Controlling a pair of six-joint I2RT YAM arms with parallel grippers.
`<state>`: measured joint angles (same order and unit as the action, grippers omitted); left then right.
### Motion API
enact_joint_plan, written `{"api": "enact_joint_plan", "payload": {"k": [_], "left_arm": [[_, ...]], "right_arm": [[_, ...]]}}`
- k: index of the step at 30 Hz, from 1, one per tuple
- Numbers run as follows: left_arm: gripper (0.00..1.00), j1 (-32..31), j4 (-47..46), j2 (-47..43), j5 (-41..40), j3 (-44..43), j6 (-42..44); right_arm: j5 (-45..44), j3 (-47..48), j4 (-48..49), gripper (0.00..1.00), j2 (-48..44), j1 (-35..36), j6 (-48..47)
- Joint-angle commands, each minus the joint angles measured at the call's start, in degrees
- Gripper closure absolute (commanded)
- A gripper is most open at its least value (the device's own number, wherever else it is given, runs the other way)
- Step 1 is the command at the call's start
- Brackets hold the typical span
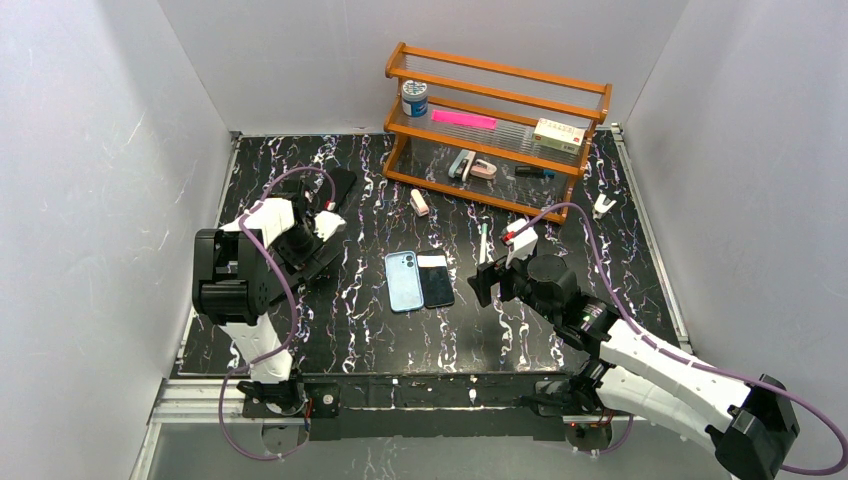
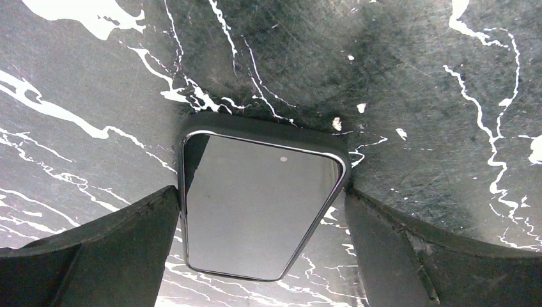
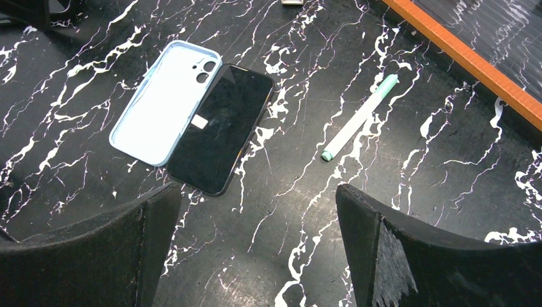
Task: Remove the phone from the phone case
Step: Pick up the phone at the center of the board.
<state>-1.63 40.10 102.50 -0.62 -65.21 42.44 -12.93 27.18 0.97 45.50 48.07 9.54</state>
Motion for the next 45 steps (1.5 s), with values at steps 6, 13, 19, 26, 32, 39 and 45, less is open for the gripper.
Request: {"api": "enact_joint_plan", "payload": {"k": [6,13,19,26,32,39,45], "left_arm": [[0.06,-0.22,1.69,1.56,4.08,1.68,-1.98],[0.42,-0.23,0.38,0.27,8.49,2.64,-12.64],[0.61,-0.67,-1.89,1.09,7.71,0.39,-30.50],[0.71,-3.46,-7.21,-4.07,-3.32,4.35,-62.13],[0.63,-10.27,-6.08,-7.35,-11.19,8.00,-78.36],[0.19,-13.46,-0.82,-5.78,-15.84,5.71,-77.00],[0.02,-15.05,0.65,-5.45,-9.89,5.35,-72.15]], "right_arm": [[-0.60,-0.37,2.02,0.01,0.24,0.25,-1.15],[-0.48,-0.30,2.19,0.01,-0.34,0.26,-1.07],[-0.69,-0.09,1.41,0.01,-1.03,0.24,-0.76],[-0.67,0.00,1.12,0.01,-1.01,0.24,-0.02],[0.39,0.43,0.34,0.01,-0.30,0.24,0.58],[0.62,0.80,-0.86,0.01,-0.49,0.26,1.27],[1.22,1.57,-2.35,0.02,-0.69,0.25,2.29]]}}
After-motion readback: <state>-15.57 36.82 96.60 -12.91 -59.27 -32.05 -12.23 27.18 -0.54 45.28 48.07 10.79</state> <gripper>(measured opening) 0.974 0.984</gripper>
